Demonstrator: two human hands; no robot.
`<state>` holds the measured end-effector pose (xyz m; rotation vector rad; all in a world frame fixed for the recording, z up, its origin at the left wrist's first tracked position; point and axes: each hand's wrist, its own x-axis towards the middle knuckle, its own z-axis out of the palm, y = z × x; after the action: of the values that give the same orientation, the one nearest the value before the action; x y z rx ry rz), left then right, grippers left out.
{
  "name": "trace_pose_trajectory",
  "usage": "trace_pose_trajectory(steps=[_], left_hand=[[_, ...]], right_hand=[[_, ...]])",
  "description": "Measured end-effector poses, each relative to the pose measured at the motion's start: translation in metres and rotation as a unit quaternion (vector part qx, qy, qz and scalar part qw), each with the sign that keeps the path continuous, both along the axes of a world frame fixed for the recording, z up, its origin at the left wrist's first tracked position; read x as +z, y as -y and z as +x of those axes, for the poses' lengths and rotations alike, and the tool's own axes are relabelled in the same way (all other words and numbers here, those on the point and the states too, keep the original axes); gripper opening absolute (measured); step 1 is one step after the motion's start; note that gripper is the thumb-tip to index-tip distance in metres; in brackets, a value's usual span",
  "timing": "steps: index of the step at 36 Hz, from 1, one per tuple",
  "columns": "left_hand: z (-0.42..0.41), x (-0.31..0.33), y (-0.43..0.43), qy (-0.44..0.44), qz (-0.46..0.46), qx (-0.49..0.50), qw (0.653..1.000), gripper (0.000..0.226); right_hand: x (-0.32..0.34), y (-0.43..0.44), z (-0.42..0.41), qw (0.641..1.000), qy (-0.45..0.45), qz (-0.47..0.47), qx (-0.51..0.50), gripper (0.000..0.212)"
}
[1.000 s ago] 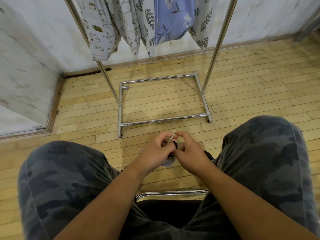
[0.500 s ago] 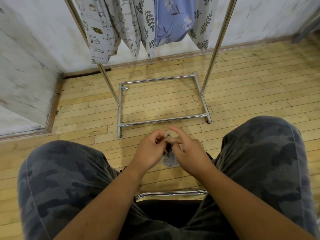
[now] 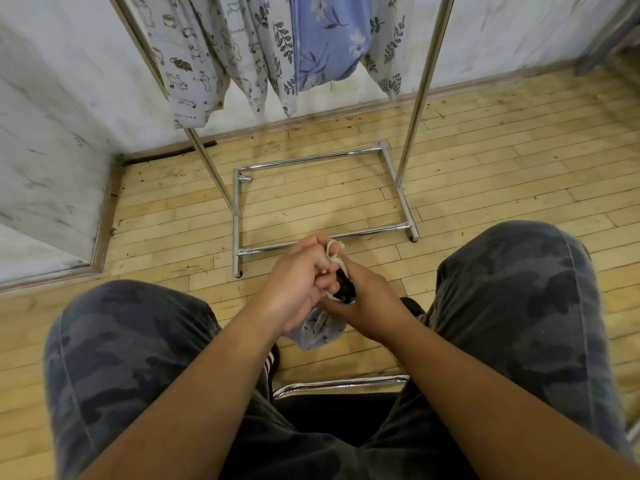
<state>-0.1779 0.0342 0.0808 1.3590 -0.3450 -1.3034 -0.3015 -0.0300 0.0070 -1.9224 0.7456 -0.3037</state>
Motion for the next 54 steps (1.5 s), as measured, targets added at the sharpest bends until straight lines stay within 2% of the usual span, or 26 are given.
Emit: trace_pose_trajectory(steps=[6, 9, 12, 16, 18, 21, 27, 29, 33, 35, 37, 38, 41, 42, 45, 49, 54], left_hand=[[0.001, 0.012, 0.0, 0.023, 0.008, -0.024, 0.999, 0.024], [-0.001, 0.011, -0.002, 0.033, 0.012, -0.044, 0.998, 0.024], [-0.001, 0.005, -0.005, 0.06, 0.025, -0.038, 0.997, 0.021], [0.004, -0.003, -0.009, 0.098, 0.034, -0.007, 0.995, 0.004], [0.007, -0.006, -0.012, 0.087, 0.037, 0.014, 0.995, 0.012], [0.011, -0.008, -0.015, 0.076, 0.027, 0.024, 0.996, 0.012], [0.005, -0.009, -0.017, 0.068, 0.002, 0.007, 0.998, 0.013], [0.001, -0.008, -0.018, 0.077, 0.002, -0.006, 0.997, 0.01], [-0.006, -0.007, -0.019, 0.139, -0.007, -0.042, 0.989, 0.017], [-0.01, -0.007, -0.019, 0.158, -0.008, -0.058, 0.986, 0.018], [-0.013, -0.006, -0.018, 0.172, -0.009, -0.082, 0.982, 0.013], [-0.014, -0.006, -0.018, 0.177, -0.008, -0.094, 0.98, 0.011], [-0.012, -0.004, -0.016, 0.211, 0.004, -0.126, 0.969, 0.009], [-0.01, -0.003, -0.015, 0.235, 0.009, -0.141, 0.962, 0.009], [-0.001, -0.003, -0.011, 0.279, 0.017, -0.166, 0.946, 0.008], [0.01, 0.0, -0.007, 0.25, 0.001, -0.138, 0.958, 0.01], [0.018, 0.009, -0.001, 0.188, 0.002, -0.132, 0.973, 0.011]], right_hand=[[0.001, -0.004, 0.009, 0.999, -0.019, -0.01, -0.029, 0.049], [0.002, -0.006, 0.009, 0.998, -0.065, -0.009, -0.014, 0.072], [-0.002, -0.006, 0.004, 0.996, -0.057, 0.07, -0.025, 0.065], [0.0, -0.005, -0.001, 0.987, -0.051, 0.153, -0.01, 0.053], [0.005, -0.004, -0.003, 0.977, -0.041, 0.21, 0.001, 0.048], [0.009, -0.001, -0.004, 0.963, -0.021, 0.267, -0.008, 0.043], [0.0, 0.003, 0.001, 0.965, 0.0, 0.257, -0.045, 0.034], [0.0, 0.003, 0.002, 0.966, 0.0, 0.253, -0.042, 0.038], [-0.012, 0.003, 0.006, 0.973, -0.041, 0.227, -0.029, 0.05], [-0.027, 0.009, 0.012, 0.978, -0.056, 0.199, -0.027, 0.041], [-0.037, 0.012, 0.019, 0.98, -0.081, 0.179, -0.01, 0.012], [-0.029, 0.011, 0.023, 0.982, -0.088, 0.169, -0.006, 0.009], [-0.018, -0.001, 0.027, 0.987, -0.095, 0.123, -0.036, 0.033], [-0.02, -0.003, 0.023, 0.988, -0.102, 0.104, -0.046, 0.035], [-0.014, -0.006, 0.007, 0.988, -0.115, 0.094, -0.033, 0.007], [0.007, 0.004, -0.004, 0.988, -0.059, 0.122, -0.073, 0.035], [0.024, 0.018, -0.006, 0.992, 0.048, 0.057, -0.107, 0.019]])
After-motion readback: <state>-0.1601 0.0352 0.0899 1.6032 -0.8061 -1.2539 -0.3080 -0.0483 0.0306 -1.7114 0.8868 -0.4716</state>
